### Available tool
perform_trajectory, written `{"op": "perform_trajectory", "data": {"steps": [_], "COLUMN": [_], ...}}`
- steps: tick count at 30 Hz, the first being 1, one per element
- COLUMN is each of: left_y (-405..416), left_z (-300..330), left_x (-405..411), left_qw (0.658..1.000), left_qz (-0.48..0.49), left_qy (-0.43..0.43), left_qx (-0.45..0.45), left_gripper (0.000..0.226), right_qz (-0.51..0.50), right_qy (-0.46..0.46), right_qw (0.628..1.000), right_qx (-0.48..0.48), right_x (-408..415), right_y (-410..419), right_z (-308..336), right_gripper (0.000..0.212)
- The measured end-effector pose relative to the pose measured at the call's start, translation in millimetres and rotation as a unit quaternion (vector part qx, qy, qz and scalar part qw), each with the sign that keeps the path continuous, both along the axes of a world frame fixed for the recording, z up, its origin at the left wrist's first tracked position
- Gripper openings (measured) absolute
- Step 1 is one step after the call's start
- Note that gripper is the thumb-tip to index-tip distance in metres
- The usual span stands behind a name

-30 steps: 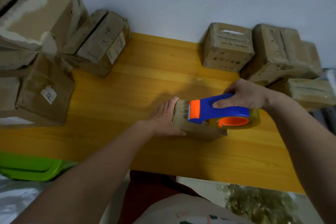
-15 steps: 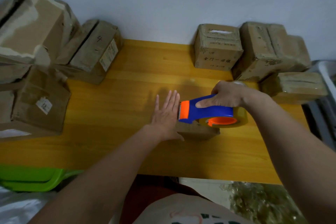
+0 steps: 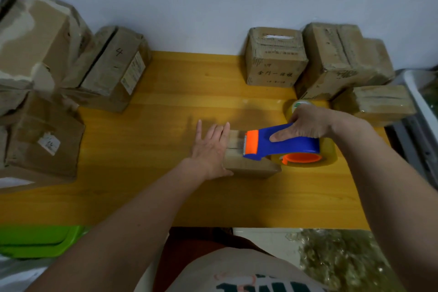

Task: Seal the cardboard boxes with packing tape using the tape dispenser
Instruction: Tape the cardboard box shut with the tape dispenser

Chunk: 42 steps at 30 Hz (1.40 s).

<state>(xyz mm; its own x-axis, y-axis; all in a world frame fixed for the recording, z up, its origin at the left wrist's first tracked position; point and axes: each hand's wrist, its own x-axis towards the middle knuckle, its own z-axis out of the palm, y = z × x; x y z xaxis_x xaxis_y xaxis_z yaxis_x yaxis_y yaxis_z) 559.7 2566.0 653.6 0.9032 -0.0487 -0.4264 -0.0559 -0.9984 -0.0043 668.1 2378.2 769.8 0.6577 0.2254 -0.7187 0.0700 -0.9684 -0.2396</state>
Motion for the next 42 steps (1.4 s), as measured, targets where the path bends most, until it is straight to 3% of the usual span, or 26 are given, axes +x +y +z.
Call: {"op": "perform_trajectory", "data": {"steps": [8,12,16,22,30,42], "left_y": [46.1,28.5,18.9,18.6,16.2,13.3], "left_z": [7.7,2.6,-9.5,-12.6,-14.1,-6.6], "left_x": [1.1,3.6,4.2,3.3,1.6,1.7], "left_qw": [0.998,0.994,0.998,0.998,0.998,0.998], "left_qz": [-0.039,-0.099,-0.053,-0.039,-0.029,-0.021], "left_qy": [-0.001,-0.014,-0.028,-0.036,-0.049,-0.052], "left_qx": [0.04,0.045,0.004,-0.018,-0.013,-0.033], "left_gripper": [0.132,0.143,0.143,0.139,0.14,0.138], "right_qz": [0.007,0.029,0.016,0.016,-0.037,-0.06], "right_qy": [0.006,-0.021,-0.014,-0.08,-0.037,-0.053], "right_qw": [0.999,0.999,1.0,0.997,0.998,0.997], "right_qx": [0.043,0.005,0.022,0.0,-0.027,0.016], "right_x": [-7.9,-6.5,-5.6,-11.8,-5.8,-7.6], "right_y": [24.9,34.1,33.5,34.3,-13.6,-25.0], "right_z": [-13.6,-13.9,-12.2,-17.7,-14.3,-29.9], "right_gripper": [0.061,0.067,0.066,0.083,0.071,0.053]}}
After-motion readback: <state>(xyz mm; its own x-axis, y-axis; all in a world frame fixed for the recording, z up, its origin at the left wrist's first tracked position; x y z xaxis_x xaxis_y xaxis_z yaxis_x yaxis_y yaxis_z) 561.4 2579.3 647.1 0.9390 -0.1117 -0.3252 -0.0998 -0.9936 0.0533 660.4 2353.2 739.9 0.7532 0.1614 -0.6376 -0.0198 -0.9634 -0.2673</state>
